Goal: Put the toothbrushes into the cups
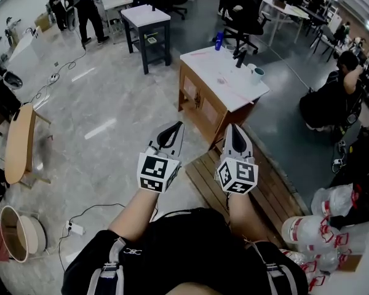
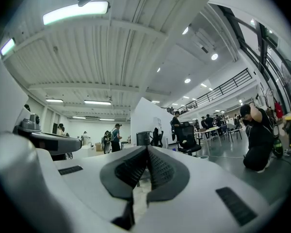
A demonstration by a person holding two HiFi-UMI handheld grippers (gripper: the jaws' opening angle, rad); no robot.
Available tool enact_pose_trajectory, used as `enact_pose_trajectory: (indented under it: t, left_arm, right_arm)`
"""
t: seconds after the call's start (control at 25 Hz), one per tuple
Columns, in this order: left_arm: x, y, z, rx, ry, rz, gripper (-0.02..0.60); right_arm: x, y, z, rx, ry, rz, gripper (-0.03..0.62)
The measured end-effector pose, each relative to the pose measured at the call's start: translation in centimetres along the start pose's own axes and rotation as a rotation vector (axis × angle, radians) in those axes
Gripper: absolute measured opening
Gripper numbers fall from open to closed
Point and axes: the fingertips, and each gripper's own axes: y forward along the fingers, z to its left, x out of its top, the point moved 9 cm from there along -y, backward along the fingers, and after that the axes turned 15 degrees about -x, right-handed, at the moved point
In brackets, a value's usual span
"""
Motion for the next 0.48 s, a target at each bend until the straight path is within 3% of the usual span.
enact_pose_trajectory:
  t: [0.48]
  left_arm:
    - [-3.1,-0.5,5.8,0.037,-0.019,0.035,0.012]
  right_arm:
    - [-3.1,4.6,3.2,0.007,0.008,0.017,0.015]
